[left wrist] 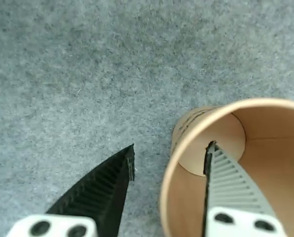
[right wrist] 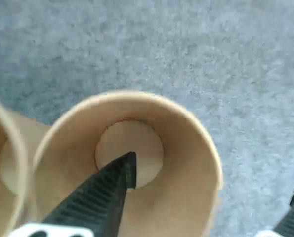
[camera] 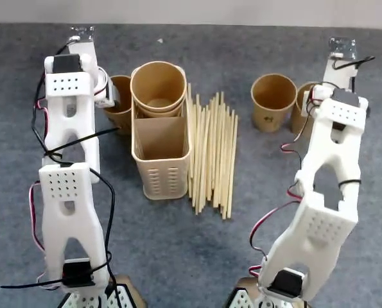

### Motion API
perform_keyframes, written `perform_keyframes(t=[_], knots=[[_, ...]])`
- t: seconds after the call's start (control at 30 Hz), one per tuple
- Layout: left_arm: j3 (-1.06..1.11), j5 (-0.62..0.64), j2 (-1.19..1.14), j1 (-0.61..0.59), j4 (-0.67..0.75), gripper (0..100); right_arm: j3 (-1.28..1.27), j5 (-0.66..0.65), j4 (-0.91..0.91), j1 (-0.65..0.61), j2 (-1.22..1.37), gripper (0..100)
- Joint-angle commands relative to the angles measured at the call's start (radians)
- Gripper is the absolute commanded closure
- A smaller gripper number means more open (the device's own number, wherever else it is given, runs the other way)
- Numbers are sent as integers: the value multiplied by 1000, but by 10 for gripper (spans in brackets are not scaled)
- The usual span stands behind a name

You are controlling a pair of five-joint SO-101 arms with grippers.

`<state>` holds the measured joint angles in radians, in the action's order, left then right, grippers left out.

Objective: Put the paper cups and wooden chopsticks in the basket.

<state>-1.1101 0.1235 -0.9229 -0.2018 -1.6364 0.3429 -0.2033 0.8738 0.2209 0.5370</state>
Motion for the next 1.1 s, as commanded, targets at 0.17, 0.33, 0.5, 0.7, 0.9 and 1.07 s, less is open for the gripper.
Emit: perform_keyframes(t=[0.17,0.33,0.5,0.7,0.9,1.07], knots=[[-27,-123,13,19,3,960,196,-9,-7,16,151,843],[-28,-229,15,28,2,995,236,-8,31,18,150,978],[-59,-279,30,21,0,995,420,-8,237,31,113,995],[-277,-284,130,-12,-117,995,760,-8,507,64,74,995],[-297,-278,372,-42,-129,996,1041,-9,700,59,68,995],[-61,-276,751,68,-130,996,1287,-8,863,10,67,995]])
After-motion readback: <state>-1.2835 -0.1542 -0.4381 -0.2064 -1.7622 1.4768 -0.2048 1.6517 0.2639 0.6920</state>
